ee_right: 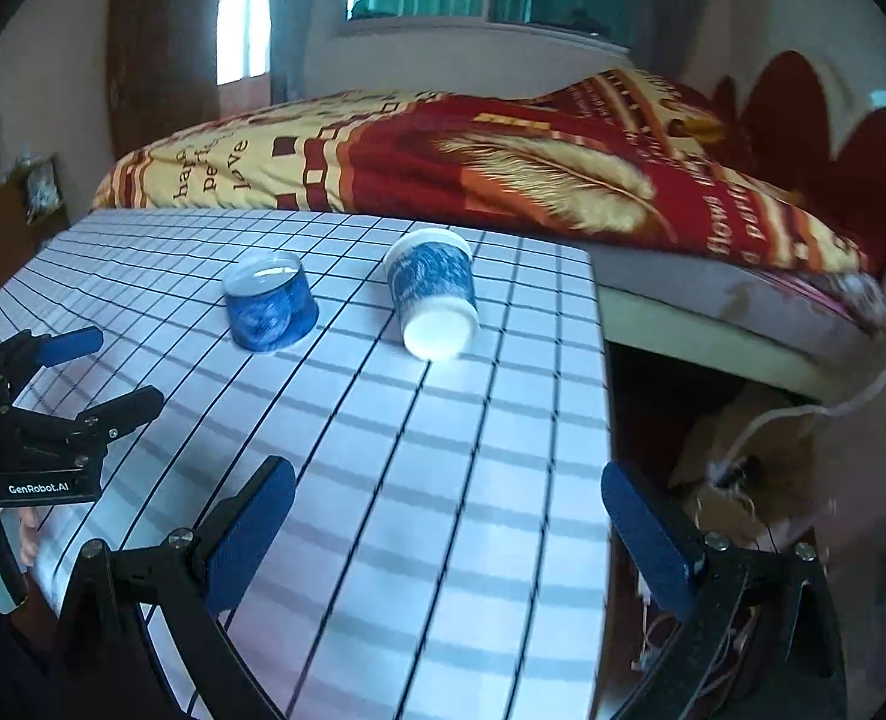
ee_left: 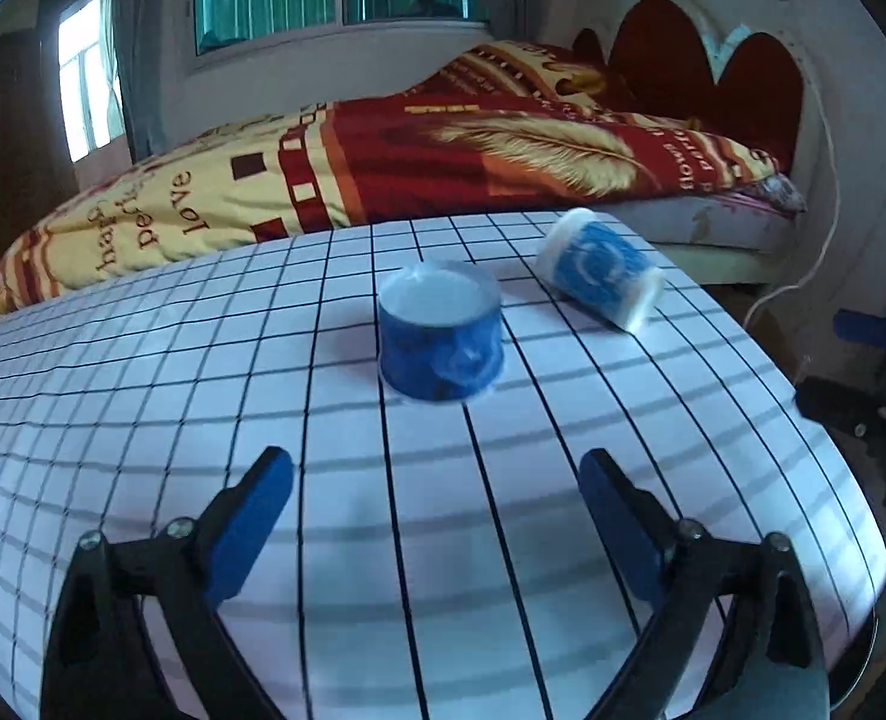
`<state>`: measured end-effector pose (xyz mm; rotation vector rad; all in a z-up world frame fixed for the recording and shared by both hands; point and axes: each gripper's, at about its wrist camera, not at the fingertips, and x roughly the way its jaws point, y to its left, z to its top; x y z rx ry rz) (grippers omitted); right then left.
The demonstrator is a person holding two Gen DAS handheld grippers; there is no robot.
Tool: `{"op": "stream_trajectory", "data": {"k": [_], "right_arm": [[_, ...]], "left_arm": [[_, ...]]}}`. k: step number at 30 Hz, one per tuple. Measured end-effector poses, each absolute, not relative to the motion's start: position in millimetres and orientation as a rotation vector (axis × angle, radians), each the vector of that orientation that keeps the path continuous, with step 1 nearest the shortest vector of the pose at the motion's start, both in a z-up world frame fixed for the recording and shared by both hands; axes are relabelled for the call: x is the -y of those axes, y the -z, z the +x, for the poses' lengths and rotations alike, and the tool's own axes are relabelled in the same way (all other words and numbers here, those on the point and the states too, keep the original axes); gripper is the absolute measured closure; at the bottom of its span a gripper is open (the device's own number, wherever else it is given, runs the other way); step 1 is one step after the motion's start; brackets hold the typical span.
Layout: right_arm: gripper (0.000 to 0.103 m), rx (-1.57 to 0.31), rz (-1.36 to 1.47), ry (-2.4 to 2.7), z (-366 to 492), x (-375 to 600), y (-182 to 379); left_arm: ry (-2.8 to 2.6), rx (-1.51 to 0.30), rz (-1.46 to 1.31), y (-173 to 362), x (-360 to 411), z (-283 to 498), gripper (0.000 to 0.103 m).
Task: Collect trash
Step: 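Grasp the blue-patterned paper cup with the right tool while the left tool grasps the blue tin cup, then carry the blue tin cup and paper cup over the black bucket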
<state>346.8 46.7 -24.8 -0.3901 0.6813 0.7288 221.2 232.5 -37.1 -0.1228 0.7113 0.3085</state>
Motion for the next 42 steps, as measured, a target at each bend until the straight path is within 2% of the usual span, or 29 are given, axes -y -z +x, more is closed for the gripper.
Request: {"op": "stream_trajectory", "data": {"k": [5,12,17,23,24,25,33,42], "right_arm": [[0.003,-0.69,-0.422,-0.74,391,-87,39],[0.005,-0.732,-0.474,-0.756,425,-129,60],[0.016,-0.768,-0.486,-0.762,442,-142,67],[0.021,-0.802,-0.426,-0.782,454,-144,68],[0.025,-0.81,-0.417,-0.787,455,-144,68],[0.042,-0.825,-0.412,-0.792,456,-145,70],[0.043,-0.798,-0.356,-0.785,435,-119,58],[0.043,-0.722,-0.273,-0.757,359,-58,35]], "left_arm": [[-0.328,-0.746,-0.124,48,-250,269,0.01],[-0.326,-0.769,-0.132,52,-259,294,0.01],[-0.315,-0.787,-0.133,54,-266,309,0.011],[-0.292,-0.825,-0.135,59,-269,322,0.021],[-0.277,-0.835,-0.145,61,-270,323,0.026],[-0.277,-0.828,-0.149,60,-270,322,0.027],[-0.237,-0.767,-0.108,50,-255,295,0.027],[-0.197,-0.696,-0.029,27,-221,242,0.027]]}}
